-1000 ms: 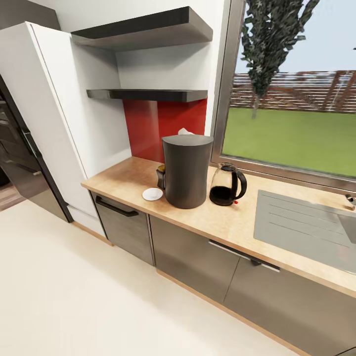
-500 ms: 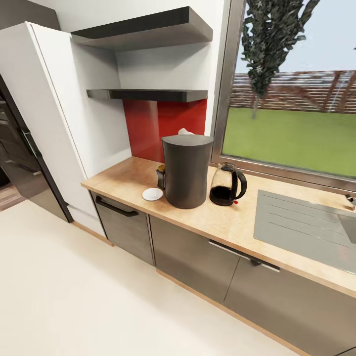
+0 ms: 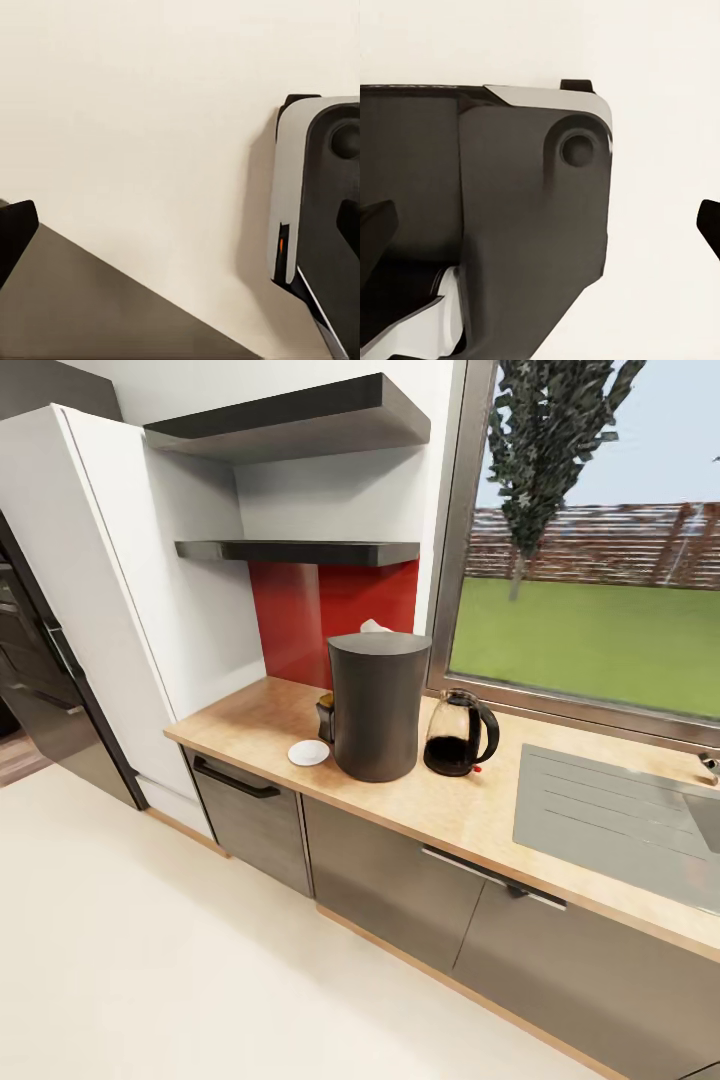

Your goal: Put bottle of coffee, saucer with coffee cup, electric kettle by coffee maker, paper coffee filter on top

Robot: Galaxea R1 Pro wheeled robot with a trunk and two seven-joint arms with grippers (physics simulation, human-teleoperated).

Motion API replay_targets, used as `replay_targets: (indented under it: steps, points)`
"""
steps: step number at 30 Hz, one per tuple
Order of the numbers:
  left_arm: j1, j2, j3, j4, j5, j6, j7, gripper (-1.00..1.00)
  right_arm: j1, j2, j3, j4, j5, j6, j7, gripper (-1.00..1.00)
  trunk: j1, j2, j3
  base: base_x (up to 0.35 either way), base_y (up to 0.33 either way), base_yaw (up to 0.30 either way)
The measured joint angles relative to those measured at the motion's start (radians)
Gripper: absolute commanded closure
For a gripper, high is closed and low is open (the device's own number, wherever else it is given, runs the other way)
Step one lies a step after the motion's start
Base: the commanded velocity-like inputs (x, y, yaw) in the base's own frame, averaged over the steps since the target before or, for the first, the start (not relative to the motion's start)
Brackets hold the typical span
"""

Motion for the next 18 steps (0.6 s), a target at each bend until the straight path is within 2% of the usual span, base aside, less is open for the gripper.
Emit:
replay_targets:
  steps: [6,18]
  points:
    - [0.000,-0.003,0.001,0.050,0.000,0.001,0.001,-1.00,0.000,-0.001,0.000,0.000,0.000,0.000,0.001,-1.00,0.000,0.000,0.000,0.000,0.000,-0.070]
    - [0.001,-0.009,0.004,0.073,0.004,0.000,0.008,-1.00,0.000,-0.001,0.000,0.001,0.002,0.001,0.009,-1.00,0.000,0.000,0.000,0.000,0.000,-0.277]
